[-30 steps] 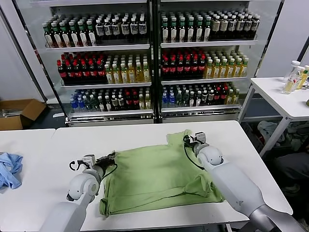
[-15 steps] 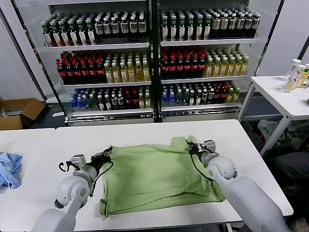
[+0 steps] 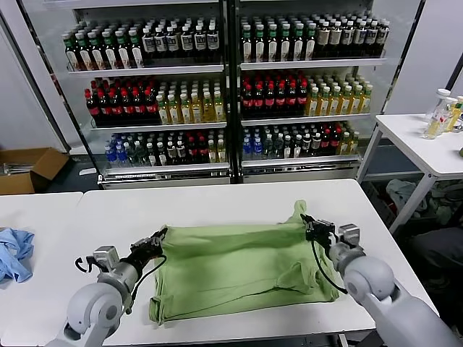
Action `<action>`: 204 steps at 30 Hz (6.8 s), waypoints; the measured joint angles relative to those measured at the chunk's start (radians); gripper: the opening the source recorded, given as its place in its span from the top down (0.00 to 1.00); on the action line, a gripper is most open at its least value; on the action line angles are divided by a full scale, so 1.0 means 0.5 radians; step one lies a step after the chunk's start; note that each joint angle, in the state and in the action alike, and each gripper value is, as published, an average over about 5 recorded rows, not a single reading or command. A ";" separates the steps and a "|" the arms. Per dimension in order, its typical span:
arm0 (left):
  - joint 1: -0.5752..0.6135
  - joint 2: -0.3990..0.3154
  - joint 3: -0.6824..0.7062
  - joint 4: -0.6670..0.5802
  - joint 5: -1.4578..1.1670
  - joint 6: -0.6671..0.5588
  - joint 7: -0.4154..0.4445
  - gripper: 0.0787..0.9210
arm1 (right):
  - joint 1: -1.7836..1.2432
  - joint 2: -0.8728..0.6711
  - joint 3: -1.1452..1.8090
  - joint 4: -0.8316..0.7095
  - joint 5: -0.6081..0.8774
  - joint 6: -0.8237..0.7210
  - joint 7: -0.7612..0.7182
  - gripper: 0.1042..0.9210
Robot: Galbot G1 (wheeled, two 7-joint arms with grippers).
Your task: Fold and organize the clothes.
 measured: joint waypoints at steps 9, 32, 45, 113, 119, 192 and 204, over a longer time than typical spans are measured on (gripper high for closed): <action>0.108 -0.017 0.014 -0.040 0.108 0.038 0.024 0.99 | -0.402 0.009 0.193 0.200 -0.080 0.004 0.039 0.99; 0.360 -0.239 0.017 -0.173 0.658 -0.081 -0.102 0.31 | -0.694 0.051 0.253 0.367 -0.310 0.028 0.066 0.42; 0.558 -0.533 0.088 -0.244 0.965 -0.175 -0.217 0.12 | -0.731 0.036 0.259 0.411 -0.343 0.067 0.074 0.12; 0.287 -0.249 -0.877 -0.199 -0.676 -0.012 0.063 0.99 | -0.434 -0.084 0.089 0.333 -0.276 0.230 0.059 0.12; 0.221 -0.388 -0.669 -0.270 -0.868 0.006 0.062 0.99 | -0.440 -0.078 0.086 0.332 -0.287 0.241 0.051 0.12; 0.192 -0.575 -0.293 0.280 -0.004 -0.107 0.185 0.26 | -0.472 -0.017 0.081 0.334 -0.366 0.276 0.036 0.12; 0.190 -0.666 -0.378 0.280 -0.384 -0.004 0.198 0.68 | -0.492 -0.010 0.102 0.348 -0.365 0.276 0.040 0.12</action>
